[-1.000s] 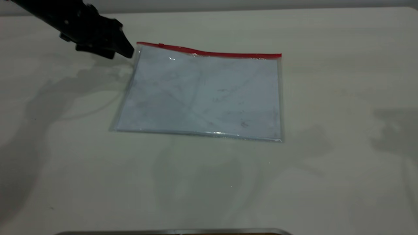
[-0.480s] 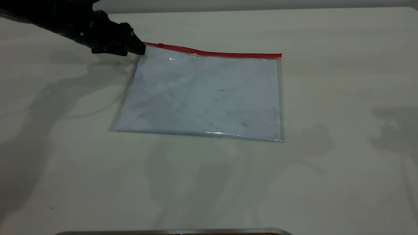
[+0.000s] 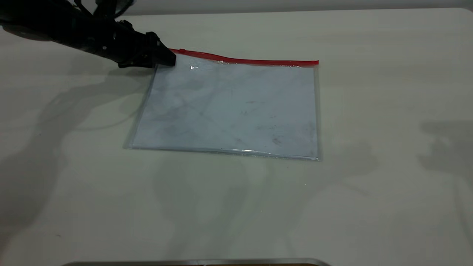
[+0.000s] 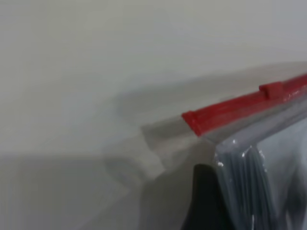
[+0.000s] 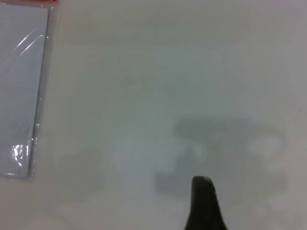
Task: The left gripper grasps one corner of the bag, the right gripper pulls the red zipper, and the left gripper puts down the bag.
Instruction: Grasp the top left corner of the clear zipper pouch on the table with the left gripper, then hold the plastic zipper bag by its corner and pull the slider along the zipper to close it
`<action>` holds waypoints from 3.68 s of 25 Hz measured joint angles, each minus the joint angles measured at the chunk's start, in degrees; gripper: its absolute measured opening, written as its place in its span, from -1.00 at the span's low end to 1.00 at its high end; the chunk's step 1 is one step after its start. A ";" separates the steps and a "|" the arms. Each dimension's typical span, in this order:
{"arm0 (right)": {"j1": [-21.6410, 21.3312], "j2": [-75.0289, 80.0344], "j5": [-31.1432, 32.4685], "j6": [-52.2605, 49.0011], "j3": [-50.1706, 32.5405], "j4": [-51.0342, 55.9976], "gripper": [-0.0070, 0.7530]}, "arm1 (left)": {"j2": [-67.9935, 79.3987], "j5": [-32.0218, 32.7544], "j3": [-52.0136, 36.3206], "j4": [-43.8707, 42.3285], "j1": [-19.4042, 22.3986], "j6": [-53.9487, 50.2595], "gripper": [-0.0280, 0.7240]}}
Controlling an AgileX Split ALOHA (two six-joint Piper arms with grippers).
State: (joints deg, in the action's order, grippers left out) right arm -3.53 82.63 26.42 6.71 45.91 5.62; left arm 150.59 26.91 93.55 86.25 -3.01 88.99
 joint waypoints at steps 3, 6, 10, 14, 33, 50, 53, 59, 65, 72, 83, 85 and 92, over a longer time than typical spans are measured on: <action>0.00 0.00 0.00 0.00 0.00 0.00 0.52 | 0.46 1.01 0.05 0.68 0.00 0.05 0.51; 0.00 0.00 0.00 0.00 0.00 0.00 0.52 | 0.54 1.69 0.05 0.87 0.00 0.75 0.23; 0.00 0.05 0.00 1.04 0.00 0.00 0.52 | 0.54 3.21 0.06 1.12 0.00 3.62 -0.49; 0.33 0.41 -1.30 3.56 0.00 0.69 0.52 | 0.54 10.19 2.31 -2.86 0.00 9.78 -0.78; 18.33 31.08 -0.89 26.04 24.57 6.48 0.52 | 0.60 39.32 23.88 -34.10 -2.47 26.98 -0.78; 25.29 45.03 8.49 74.74 39.44 55.27 0.52 | 0.93 35.18 23.94 -32.04 -8.02 31.92 -0.78; 25.29 46.52 8.99 77.47 39.44 58.83 0.52 | 0.98 35.13 23.94 -30.49 -8.62 31.92 -0.78; 25.13 49.42 6.48 78.02 39.55 59.73 0.52 | 1.04 35.24 23.94 -29.09 -8.99 31.98 -0.78; 25.07 49.85 2.71 78.02 39.55 61.32 0.49 | 1.04 35.29 23.94 -28.98 -9.09 32.17 -0.78; 25.02 49.85 2.28 78.02 39.61 61.57 0.16 | 1.04 35.29 23.94 -28.74 -9.20 32.17 -0.78; 25.02 49.85 2.79 78.02 39.61 61.68 -0.55 | 1.04 35.29 23.94 -28.74 -9.20 32.17 -0.78; 25.02 49.85 2.79 78.02 39.61 61.68 -0.64 | 1.04 35.29 23.94 -28.74 -9.20 32.17 -0.78; 24.59 49.85 3.96 77.13 39.61 59.65 -0.89 | 1.04 35.46 23.94 -28.69 -9.14 32.17 -0.78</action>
State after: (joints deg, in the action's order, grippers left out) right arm 21.06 132.48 30.38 83.84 85.52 65.27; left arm 151.62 62.37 117.48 57.56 -12.15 121.16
